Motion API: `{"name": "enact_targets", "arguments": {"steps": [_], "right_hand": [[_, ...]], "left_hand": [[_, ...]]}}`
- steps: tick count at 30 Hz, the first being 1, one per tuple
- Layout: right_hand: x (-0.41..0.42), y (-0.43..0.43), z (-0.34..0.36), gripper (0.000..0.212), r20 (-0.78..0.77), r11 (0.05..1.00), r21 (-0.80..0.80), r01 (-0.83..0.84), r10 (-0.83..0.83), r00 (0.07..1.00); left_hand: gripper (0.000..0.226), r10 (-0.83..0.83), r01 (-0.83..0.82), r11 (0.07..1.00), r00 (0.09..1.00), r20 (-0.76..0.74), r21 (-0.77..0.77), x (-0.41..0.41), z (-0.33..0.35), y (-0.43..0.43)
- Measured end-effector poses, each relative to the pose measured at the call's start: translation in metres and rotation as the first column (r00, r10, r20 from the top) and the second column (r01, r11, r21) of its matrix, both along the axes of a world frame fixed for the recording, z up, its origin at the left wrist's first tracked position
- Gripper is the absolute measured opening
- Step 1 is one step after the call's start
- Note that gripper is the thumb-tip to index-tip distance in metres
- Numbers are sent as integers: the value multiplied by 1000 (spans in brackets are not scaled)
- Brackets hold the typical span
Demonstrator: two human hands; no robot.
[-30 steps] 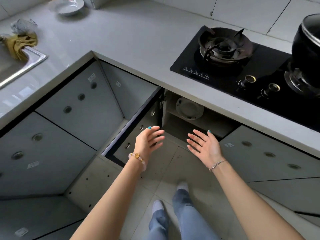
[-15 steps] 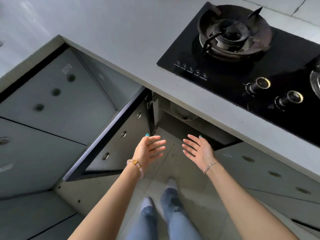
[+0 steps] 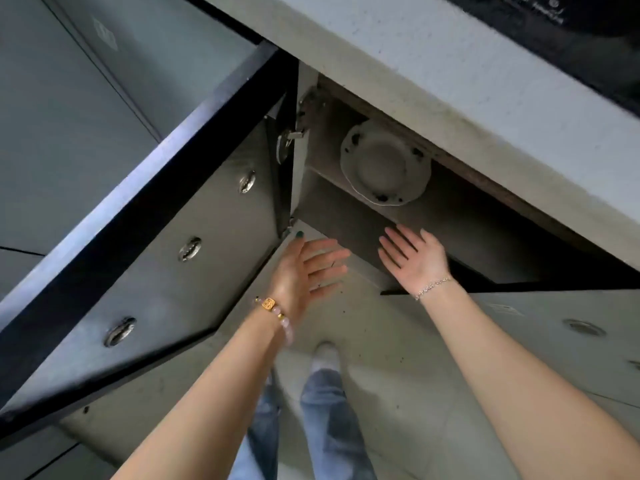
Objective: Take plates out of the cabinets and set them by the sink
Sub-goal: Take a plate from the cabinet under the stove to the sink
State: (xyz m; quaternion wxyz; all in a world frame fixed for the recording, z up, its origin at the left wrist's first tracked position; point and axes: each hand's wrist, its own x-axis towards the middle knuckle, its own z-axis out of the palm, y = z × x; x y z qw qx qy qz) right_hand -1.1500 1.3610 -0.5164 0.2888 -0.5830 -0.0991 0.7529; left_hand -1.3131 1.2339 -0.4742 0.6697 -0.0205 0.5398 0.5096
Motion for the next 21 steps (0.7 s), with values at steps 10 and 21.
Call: {"name": "enact_targets", "arguments": {"steps": [10, 21], "right_hand": [[-40, 45, -61, 45, -87, 983, -12, 185, -186, 979], [-68, 67, -84, 13, -31, 958, 110, 265, -263, 964]], "left_hand": [[49, 15, -19, 999, 993, 115, 29, -1, -66, -15], [49, -13, 11, 999, 998, 60, 30, -14, -78, -26]]}}
